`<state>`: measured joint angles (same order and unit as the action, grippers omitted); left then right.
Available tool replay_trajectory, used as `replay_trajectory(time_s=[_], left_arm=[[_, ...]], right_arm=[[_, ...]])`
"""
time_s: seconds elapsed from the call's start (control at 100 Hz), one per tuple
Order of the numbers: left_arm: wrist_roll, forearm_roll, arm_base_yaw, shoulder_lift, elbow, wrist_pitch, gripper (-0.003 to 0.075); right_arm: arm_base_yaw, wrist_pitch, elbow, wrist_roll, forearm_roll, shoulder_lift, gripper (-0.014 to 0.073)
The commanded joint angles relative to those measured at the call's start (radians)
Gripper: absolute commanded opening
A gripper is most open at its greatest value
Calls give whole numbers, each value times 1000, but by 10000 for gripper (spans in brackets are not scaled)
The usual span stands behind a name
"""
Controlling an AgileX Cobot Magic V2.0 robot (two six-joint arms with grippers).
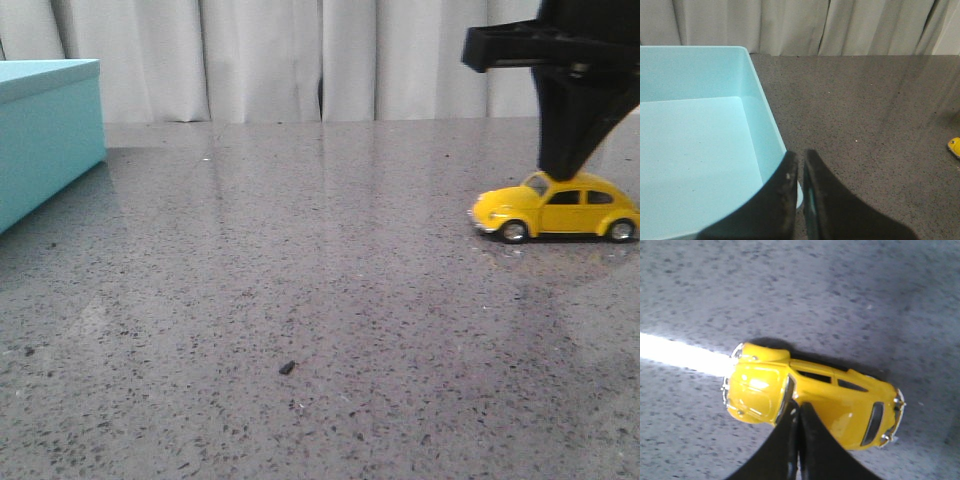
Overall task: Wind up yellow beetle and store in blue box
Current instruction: 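Press down and drag the beetle backward with the right gripper to wind it, then lift the right gripper off, letting the beetle drive toward the blue box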
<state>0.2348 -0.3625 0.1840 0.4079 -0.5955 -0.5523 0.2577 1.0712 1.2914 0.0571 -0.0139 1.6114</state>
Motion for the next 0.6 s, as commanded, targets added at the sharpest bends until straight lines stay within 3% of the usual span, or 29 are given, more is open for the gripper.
replay_trajectory(time_s=[0.0, 0.33, 0.59], left_arm=[[2, -15, 7, 5, -25, 68, -19], [2, -15, 7, 5, -25, 68, -19], [2, -19, 7, 5, -25, 68, -19]], right_arm=[[-50, -2, -13, 0, 84, -7, -48], [-94, -2, -13, 0, 78, -30, -48], [4, -2, 27, 0, 53, -178, -48]])
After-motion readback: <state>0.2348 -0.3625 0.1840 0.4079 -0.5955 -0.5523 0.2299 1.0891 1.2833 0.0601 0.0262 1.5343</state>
